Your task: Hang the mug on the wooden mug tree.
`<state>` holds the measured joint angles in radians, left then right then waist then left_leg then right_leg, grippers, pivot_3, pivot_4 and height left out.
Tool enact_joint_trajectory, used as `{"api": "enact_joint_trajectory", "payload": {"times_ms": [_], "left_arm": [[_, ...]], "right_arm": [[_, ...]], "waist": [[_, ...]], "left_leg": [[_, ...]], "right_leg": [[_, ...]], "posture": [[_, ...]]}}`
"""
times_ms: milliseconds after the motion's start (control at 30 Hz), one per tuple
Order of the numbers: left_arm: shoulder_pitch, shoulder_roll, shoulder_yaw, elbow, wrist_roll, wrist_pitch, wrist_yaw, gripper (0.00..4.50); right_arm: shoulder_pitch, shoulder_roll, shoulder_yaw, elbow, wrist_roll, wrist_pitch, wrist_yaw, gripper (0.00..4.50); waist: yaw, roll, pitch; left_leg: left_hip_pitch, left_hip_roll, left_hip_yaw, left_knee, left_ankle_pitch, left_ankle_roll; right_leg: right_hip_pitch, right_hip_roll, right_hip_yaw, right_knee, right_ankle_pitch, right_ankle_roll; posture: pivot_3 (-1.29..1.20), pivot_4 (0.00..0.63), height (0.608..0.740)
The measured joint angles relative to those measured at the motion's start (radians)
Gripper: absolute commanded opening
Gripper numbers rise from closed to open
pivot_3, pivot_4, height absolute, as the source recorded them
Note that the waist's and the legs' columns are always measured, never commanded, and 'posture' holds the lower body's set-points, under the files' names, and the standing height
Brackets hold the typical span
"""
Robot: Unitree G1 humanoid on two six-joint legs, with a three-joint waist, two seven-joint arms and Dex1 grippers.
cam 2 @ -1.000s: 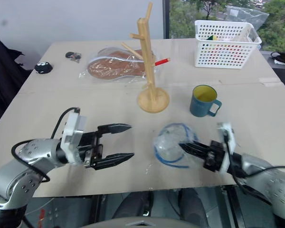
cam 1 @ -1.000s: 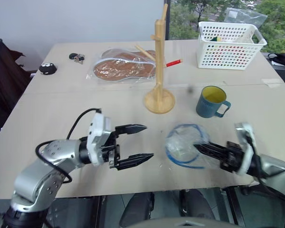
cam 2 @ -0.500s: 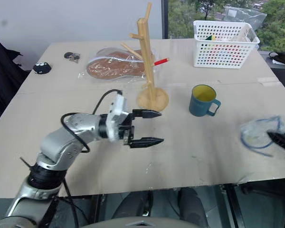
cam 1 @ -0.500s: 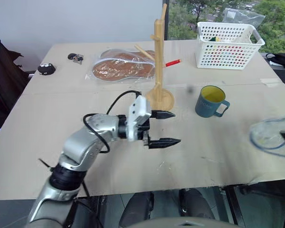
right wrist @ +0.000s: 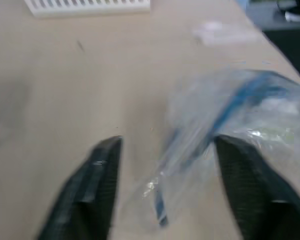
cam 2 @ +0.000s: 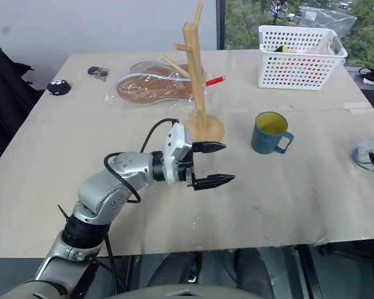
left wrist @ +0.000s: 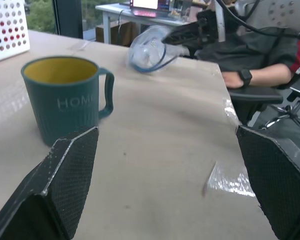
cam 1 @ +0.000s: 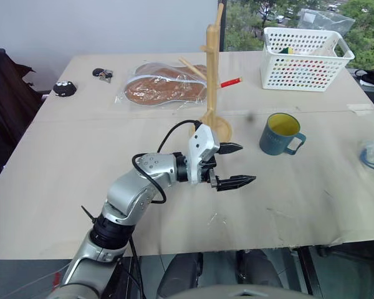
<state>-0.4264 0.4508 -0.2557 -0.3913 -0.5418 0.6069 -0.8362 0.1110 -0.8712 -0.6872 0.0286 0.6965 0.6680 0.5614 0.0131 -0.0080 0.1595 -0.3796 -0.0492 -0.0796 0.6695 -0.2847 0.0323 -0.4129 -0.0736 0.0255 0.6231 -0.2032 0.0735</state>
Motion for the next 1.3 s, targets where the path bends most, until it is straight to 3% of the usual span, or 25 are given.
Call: {"api": "enact_joint_trajectory", "payload": {"times_ms": [233, 400, 533, 633, 933, 1233, 1300], "left_arm": [[0.006, 0.013, -0.008, -0.028, 0.024, -0.005, 0.001, 4.5], [0.008, -0.014, -0.025, -0.032, 0.032, -0.005, 0.025, 4.5], [0.016, -0.017, -0.032, -0.033, 0.051, -0.005, 0.038, 4.5], [0.019, -0.025, -0.033, -0.034, 0.06, -0.004, 0.056, 4.5], [-0.019, -0.086, -0.095, -0.034, 0.223, 0.027, 0.232, 4.5], [-0.023, -0.114, -0.111, -0.034, 0.302, 0.029, 0.283, 4.5], [-0.024, -0.116, -0.11, -0.034, 0.304, 0.033, 0.283, 4.5]], "right_arm": [[0.209, 0.134, -0.016, -0.414, 0.218, 0.18, 0.031, 3.65], [0.096, 0.286, 0.161, -0.551, 0.136, 0.139, -0.157, 3.65], [-0.023, 0.416, 0.344, -0.529, -0.092, 0.016, -0.33, 3.65], [-0.045, 0.438, 0.399, -0.507, -0.174, -0.028, -0.366, 3.65], [-0.15, 0.457, 0.475, -0.365, -0.284, -0.118, -0.339, 3.65], [-0.245, 0.494, 0.498, -0.22, -0.36, -0.199, -0.326, 3.65], [-0.259, 0.5, 0.502, -0.192, -0.372, -0.219, -0.323, 3.12]], "waist": [[-0.006, 0.001, 0.0], [-0.011, -0.001, -0.001], [-0.01, -0.001, -0.001], [-0.002, 0.0, -0.001], [-0.003, 0.0, -0.001], [-0.004, 0.0, -0.001], [-0.004, 0.0, -0.001]], "left_leg": [[0.002, 0.001, 0.0, 0.0, -0.001, 0.001], [0.002, 0.001, 0.0, 0.002, -0.001, 0.001], [0.001, 0.0, -0.001, 0.001, 0.002, -0.004], [0.0, 0.0, -0.002, 0.0, 0.002, -0.005], [0.001, -0.001, -0.002, 0.0, 0.002, -0.004], [0.001, -0.001, -0.002, 0.0, 0.002, -0.004], [0.001, -0.001, -0.002, 0.0, 0.002, -0.004]], "right_leg": [[0.001, 0.001, 0.0, 0.001, 0.0, 0.0], [0.002, 0.001, 0.0, 0.001, 0.0, 0.0], [-0.001, 0.001, 0.0, 0.002, 0.0, 0.0], [-0.002, 0.001, -0.001, 0.001, 0.0, 0.0], [-0.001, 0.002, 0.0, 0.002, 0.0, 0.0], [-0.001, 0.001, 0.0, 0.002, 0.0, 0.0], [-0.001, 0.001, 0.0, 0.002, 0.0, 0.0]], "posture": [[0.0, 0.15, 0.74], [0.0, 0.15, 0.74], [0.0, 0.15, 0.74], [0.0, 0.15, 0.74], [0.0, 0.15, 0.74], [0.0, 0.15, 0.74], [0.0, 0.15, 0.74]]}}
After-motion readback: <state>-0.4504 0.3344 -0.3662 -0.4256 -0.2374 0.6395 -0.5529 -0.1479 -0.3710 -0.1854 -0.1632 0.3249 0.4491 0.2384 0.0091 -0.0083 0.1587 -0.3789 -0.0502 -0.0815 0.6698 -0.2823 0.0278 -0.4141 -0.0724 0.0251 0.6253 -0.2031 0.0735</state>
